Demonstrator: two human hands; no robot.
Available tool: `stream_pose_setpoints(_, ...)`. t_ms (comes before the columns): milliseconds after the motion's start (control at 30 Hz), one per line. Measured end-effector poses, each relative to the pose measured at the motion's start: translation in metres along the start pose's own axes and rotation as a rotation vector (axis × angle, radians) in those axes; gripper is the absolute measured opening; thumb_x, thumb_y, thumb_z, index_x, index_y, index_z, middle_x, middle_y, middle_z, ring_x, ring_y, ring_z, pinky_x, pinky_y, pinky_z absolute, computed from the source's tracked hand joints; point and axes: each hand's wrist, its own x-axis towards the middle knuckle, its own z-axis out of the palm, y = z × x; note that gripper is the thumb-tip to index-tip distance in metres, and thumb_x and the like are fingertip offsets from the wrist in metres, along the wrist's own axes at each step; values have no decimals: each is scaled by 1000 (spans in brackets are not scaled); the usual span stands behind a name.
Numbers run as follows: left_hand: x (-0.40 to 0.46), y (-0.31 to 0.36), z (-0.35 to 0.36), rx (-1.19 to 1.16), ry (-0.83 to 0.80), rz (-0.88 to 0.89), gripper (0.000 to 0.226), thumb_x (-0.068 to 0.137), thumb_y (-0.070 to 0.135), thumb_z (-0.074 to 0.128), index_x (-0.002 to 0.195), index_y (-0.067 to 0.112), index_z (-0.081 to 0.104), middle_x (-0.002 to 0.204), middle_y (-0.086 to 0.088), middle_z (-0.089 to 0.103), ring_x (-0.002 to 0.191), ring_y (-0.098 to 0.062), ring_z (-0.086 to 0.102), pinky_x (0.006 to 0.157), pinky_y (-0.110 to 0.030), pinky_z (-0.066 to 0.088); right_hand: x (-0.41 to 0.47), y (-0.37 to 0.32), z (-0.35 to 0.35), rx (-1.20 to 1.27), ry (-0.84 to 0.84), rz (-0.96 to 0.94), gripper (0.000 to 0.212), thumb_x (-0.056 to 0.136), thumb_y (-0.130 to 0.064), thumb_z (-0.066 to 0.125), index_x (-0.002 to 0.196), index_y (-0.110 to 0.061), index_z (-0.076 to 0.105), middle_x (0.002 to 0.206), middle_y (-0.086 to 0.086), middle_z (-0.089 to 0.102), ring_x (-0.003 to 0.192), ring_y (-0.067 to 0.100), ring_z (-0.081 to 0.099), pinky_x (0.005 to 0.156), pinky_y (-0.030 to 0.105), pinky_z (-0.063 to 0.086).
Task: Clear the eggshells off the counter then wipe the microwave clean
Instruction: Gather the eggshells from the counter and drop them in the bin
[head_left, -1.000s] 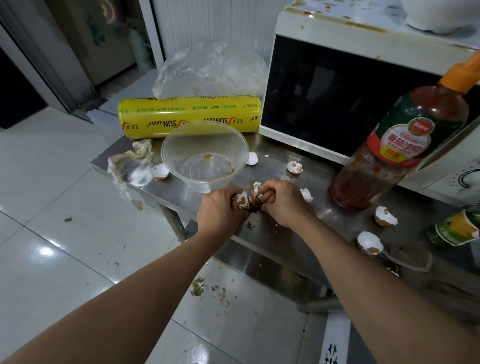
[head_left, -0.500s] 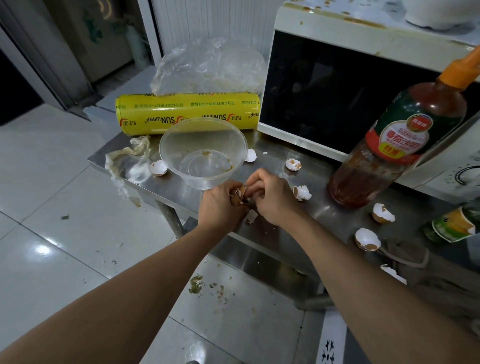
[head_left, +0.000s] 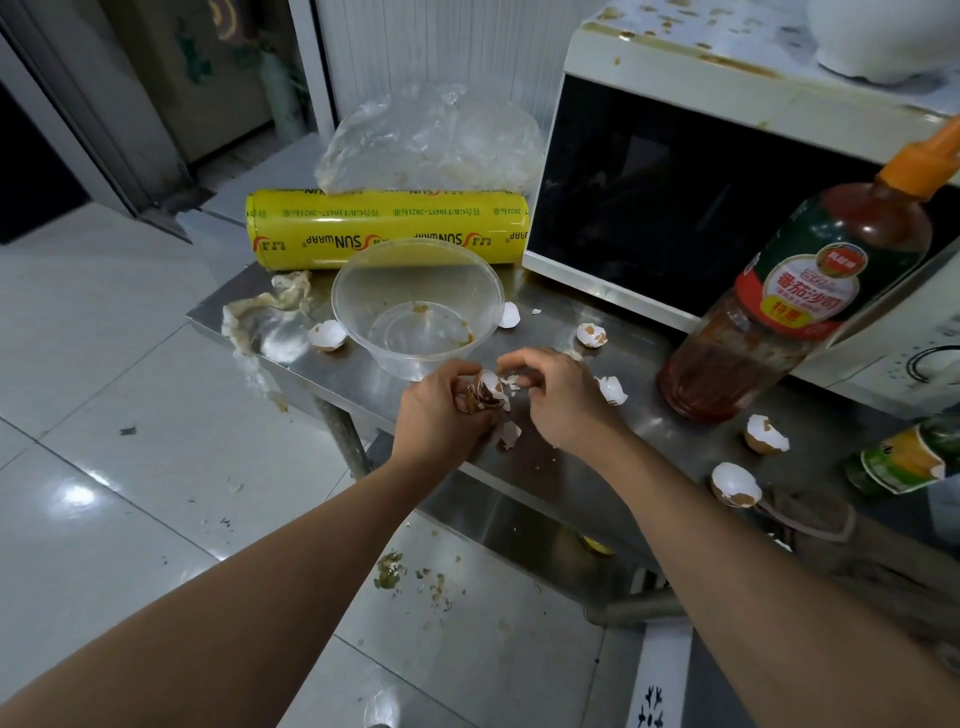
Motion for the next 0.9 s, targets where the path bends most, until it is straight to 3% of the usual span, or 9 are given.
stream_pose_setpoints(100,-1,-1,-1,-3,3,1,54,69,21,80,118,21,59,105,2,68,93,-12,62,81,-23,48,-4,-2,2,13,-28,-3,52,79,16,43,116,-15,63,115,3,63,96,13,58,79,15,43)
stream_pose_setpoints(167,-2,-1,-1,-14,15,8,58,68,21,81,120,22,57,101,3,68,85,-7,59,78,-21,45,-6,-5,3,21,-6,-20,49,80,16,43,115,-12,64,115,6,64,100,18,60,83,22,47)
stream_pose_setpoints(333,-4,-2,-1,-14,-10,55,51,69,22,80,116,24,59,103,3,68,91,-11,61,82,-25,51,-8,-4,3,32,-6,-37,50,77,19,45,110,-13,66,108,6,66,87,13,62,79,21,51)
stream_pose_setpoints(467,-7,-1,0,-41,0,50,43,70,21,80,109,27,62,98,7,68,90,-10,62,79,-23,49,-6,1,-1,35,10,18,55,76,18,39,110,-16,65,107,1,66,86,6,57,74,14,45)
stream_pose_setpoints(600,-7,-2,-4,-62,9,14,42,72,21,79,110,26,62,102,7,68,89,-5,59,77,-16,45,8,9,-11,-27,77,64,58,75,18,36,119,-12,59,119,8,59,106,18,53,92,28,44)
stream_pose_setpoints(733,-9,-6,-7,-97,20,-25,42,72,23,79,111,25,62,101,9,68,88,-4,60,75,-15,46,28,13,-8,-202,-78,82,62,78,13,39,133,-15,48,139,8,41,129,26,35,106,29,28)
stream_pose_setpoints(900,-17,-10,-10,-117,52,-57,41,71,23,79,108,27,62,94,13,64,87,-4,61,75,-15,47,29,13,8,-294,-173,1,59,79,12,36,130,-16,52,137,5,38,124,27,30,102,25,24)
